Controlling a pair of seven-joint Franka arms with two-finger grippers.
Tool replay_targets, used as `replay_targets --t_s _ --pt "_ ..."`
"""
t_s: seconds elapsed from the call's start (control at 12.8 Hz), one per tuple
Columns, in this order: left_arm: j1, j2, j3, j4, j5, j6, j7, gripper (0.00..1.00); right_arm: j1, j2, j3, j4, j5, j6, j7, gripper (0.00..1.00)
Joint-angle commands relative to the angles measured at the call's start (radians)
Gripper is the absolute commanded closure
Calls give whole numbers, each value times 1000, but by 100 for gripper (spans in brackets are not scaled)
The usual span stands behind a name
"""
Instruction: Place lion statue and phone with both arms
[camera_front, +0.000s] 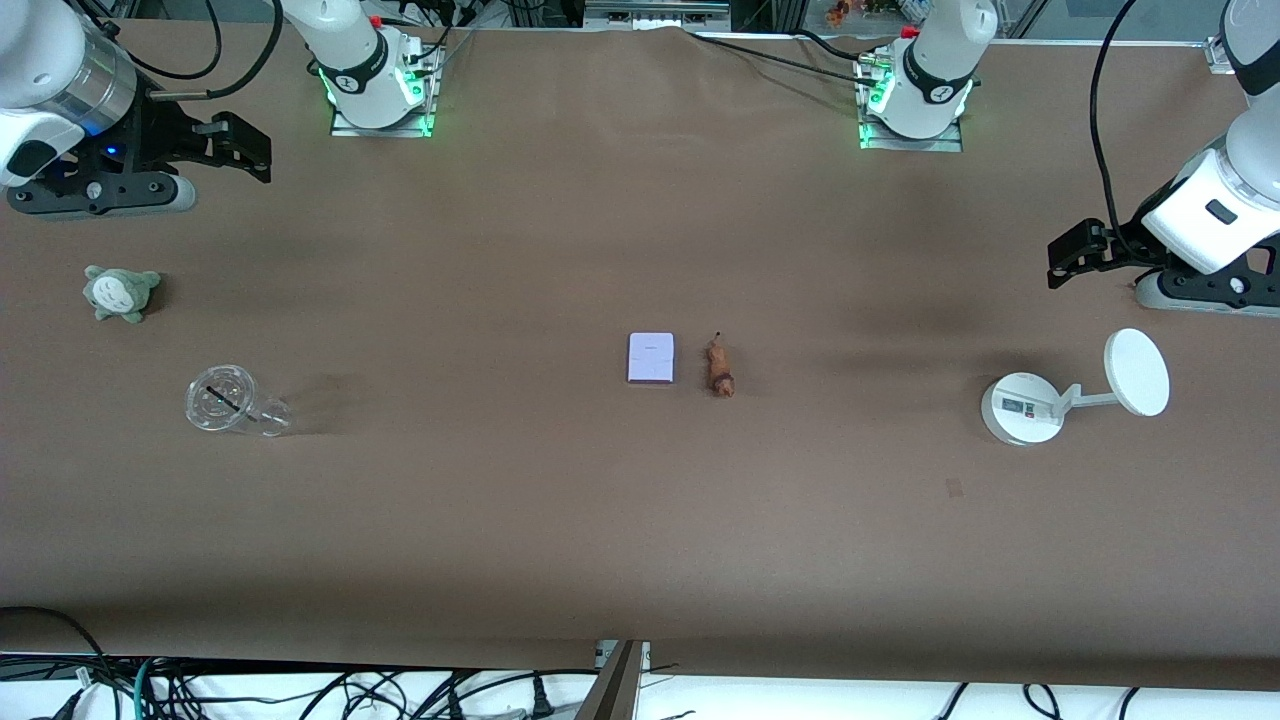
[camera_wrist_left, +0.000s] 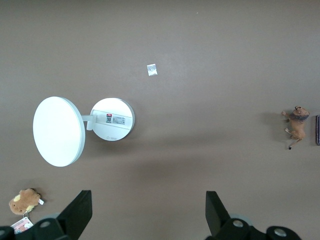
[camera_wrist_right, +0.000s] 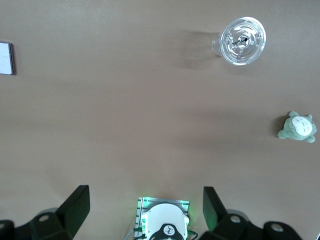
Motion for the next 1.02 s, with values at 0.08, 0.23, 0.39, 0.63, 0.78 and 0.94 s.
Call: replay_targets --t_s 0.08,0.23,0.39,0.63,0.78,0.94 --pt "-19 63 -10 27 -14 -75 16 0 2 22 4 31 -8 -19 -2 0" --pt "-30 86 -46 19 -31 -87 6 0 3 22 5 31 -10 -19 4 0" --pt "-30 124 -94 16 -85 -83 -25 0 3 21 5 29 -13 -19 6 0" --pt "-39 213 -119 18 -281 -4 -74 0 2 22 5 20 -11 -21 6 0" --pt "-106 265 -139 18 -281 99 -154 0 -3 44 4 18 -10 -26 -8 0" --pt "-198 319 -137 18 -249 191 -264 0 0 45 4 20 -17 -55 3 0"
